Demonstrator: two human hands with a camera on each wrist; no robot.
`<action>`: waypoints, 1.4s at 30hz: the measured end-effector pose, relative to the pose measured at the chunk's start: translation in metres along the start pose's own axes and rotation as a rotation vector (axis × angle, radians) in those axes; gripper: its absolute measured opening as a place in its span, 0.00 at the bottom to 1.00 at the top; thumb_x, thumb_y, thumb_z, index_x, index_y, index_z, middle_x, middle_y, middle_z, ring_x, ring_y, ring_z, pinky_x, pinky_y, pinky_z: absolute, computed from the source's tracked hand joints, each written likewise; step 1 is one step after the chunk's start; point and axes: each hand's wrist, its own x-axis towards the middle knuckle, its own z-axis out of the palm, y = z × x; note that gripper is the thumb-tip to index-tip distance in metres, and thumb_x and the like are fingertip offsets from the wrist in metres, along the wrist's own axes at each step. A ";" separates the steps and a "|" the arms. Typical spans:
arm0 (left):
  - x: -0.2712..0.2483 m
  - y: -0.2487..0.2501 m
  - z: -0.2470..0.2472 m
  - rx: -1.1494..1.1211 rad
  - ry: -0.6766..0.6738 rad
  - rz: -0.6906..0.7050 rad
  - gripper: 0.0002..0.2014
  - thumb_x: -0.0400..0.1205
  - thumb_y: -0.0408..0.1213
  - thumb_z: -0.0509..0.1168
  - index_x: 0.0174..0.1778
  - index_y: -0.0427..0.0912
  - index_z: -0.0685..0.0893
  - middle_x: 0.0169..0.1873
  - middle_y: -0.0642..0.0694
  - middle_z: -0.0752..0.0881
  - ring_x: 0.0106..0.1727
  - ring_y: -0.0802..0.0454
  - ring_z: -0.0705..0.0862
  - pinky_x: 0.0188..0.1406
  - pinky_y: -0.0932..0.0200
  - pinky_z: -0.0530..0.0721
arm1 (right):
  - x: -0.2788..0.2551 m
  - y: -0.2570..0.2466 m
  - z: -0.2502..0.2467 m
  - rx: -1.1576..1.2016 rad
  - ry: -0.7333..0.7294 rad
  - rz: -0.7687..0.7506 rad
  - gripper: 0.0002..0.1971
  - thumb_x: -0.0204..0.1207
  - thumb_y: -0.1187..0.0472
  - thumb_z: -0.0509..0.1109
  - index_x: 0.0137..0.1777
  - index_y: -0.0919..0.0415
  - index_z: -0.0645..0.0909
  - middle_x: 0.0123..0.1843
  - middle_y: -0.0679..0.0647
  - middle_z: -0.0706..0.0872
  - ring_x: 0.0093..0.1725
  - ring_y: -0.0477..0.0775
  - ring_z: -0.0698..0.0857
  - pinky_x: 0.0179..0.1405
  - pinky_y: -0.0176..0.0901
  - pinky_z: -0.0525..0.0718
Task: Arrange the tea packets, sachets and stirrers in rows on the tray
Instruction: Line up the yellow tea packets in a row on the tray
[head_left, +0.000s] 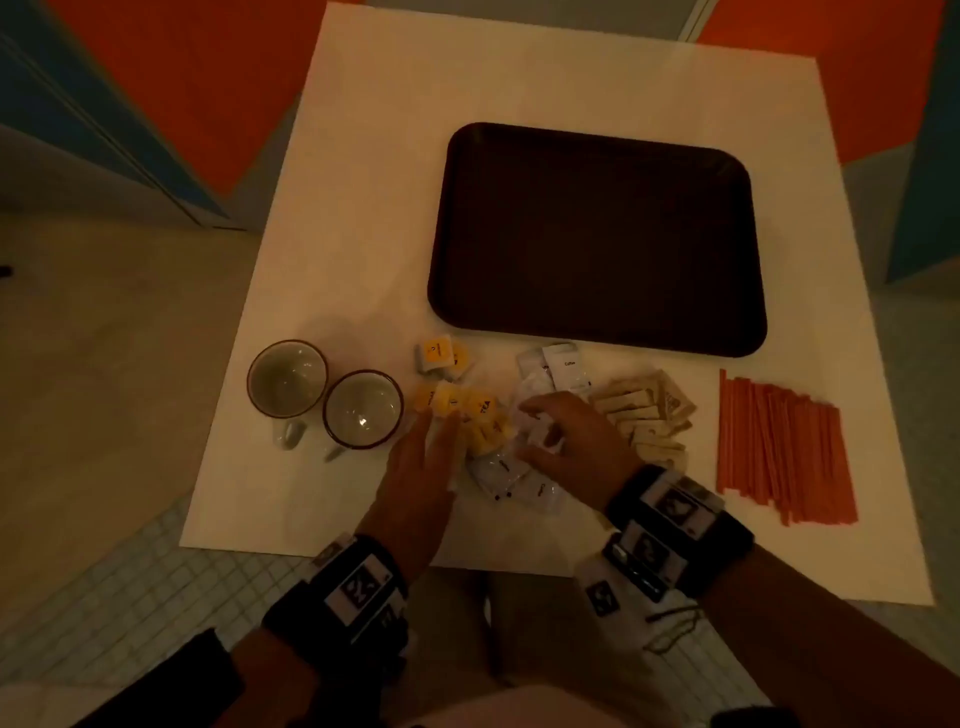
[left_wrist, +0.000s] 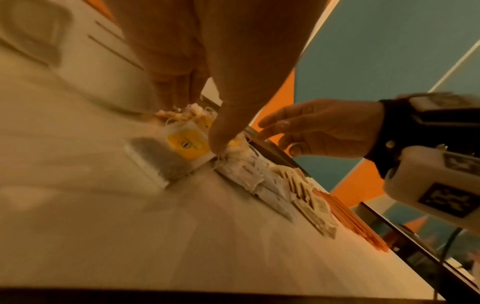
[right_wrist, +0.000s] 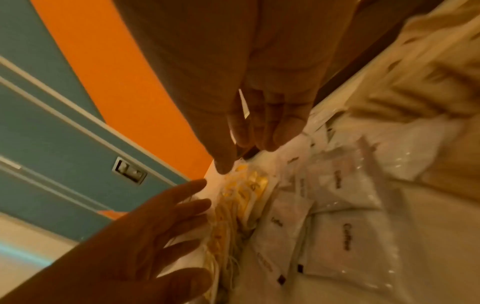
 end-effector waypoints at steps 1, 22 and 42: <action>0.003 0.002 0.001 -0.010 0.011 0.010 0.48 0.60 0.22 0.78 0.74 0.37 0.60 0.72 0.29 0.68 0.67 0.25 0.76 0.61 0.34 0.77 | 0.006 -0.004 0.004 -0.008 -0.005 -0.023 0.24 0.73 0.54 0.72 0.69 0.55 0.71 0.64 0.49 0.75 0.53 0.45 0.76 0.48 0.29 0.72; 0.012 0.009 -0.017 -0.375 -0.110 -0.268 0.19 0.78 0.36 0.66 0.60 0.60 0.71 0.45 0.49 0.80 0.46 0.55 0.81 0.39 0.67 0.77 | 0.024 -0.014 0.016 0.115 0.074 -0.119 0.06 0.74 0.66 0.68 0.49 0.61 0.82 0.47 0.52 0.84 0.45 0.47 0.79 0.45 0.31 0.75; 0.264 0.019 -0.136 -0.556 0.123 -0.114 0.13 0.67 0.36 0.78 0.34 0.48 0.78 0.26 0.47 0.82 0.28 0.59 0.81 0.34 0.54 0.83 | 0.120 -0.021 -0.144 0.221 0.430 -0.150 0.07 0.72 0.65 0.71 0.44 0.52 0.80 0.38 0.44 0.81 0.39 0.49 0.81 0.43 0.44 0.81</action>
